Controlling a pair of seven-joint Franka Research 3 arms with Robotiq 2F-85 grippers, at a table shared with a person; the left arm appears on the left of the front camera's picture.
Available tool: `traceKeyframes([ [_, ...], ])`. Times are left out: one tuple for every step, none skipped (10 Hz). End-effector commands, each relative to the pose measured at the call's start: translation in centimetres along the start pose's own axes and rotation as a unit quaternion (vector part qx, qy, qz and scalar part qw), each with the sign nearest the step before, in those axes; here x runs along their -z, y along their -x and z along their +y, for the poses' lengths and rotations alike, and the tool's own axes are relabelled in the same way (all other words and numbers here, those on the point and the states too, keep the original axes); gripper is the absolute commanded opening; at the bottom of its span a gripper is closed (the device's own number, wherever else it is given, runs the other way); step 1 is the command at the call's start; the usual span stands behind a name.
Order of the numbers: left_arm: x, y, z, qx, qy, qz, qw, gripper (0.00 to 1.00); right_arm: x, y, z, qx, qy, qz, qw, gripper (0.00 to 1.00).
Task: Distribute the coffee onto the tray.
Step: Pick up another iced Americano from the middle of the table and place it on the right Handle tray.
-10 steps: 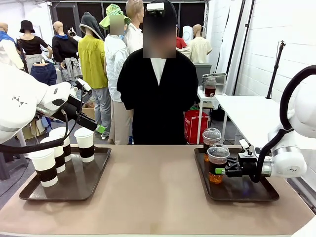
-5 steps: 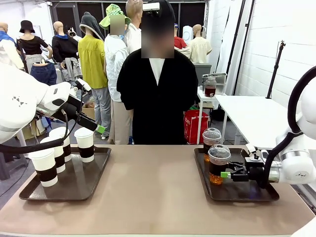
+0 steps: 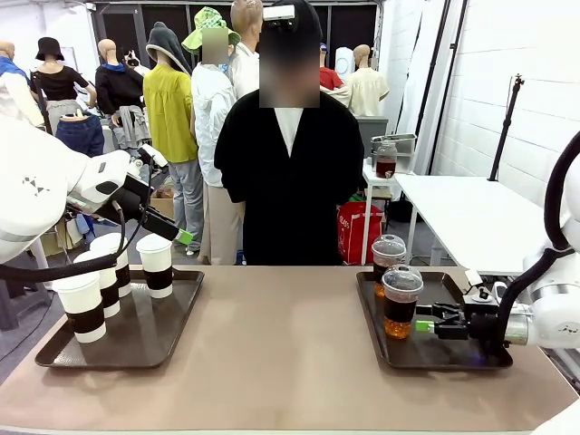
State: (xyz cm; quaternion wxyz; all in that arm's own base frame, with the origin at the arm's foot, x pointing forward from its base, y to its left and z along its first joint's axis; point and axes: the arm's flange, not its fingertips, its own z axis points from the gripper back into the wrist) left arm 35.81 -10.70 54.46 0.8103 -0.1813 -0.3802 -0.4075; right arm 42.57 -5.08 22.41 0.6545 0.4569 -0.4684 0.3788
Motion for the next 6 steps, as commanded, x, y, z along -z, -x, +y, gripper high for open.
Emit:
traceKeyframes([
  [-0.07,0.11,0.09,-0.002,0.003,0.001,1.0,1.0,0.55,-0.03,-0.19,-0.001,-0.008,0.0,1.0,1.0],
  [-0.07,0.11,0.09,-0.002,0.003,0.001,1.0,1.0,0.55,-0.03,-0.19,-0.001,-0.008,0.0,1.0,1.0],
  [-0.07,0.11,0.09,-0.002,0.003,0.001,1.0,1.0,0.55,-0.03,-0.19,-0.001,-0.008,0.0,1.0,1.0],
  [-0.07,0.11,0.09,-0.002,0.003,0.001,1.0,1.0,0.55,-0.03,-0.19,-0.001,-0.008,0.0,1.0,1.0],
  [-0.07,0.11,0.09,-0.002,0.003,0.001,1.0,1.0,0.55,-0.03,-0.19,-0.001,-0.008,0.0,1.0,1.0],
  [-0.07,0.11,0.09,-0.002,0.003,0.001,1.0,1.0,0.55,-0.03,-0.19,-0.001,-0.008,0.0,1.0,1.0],
])
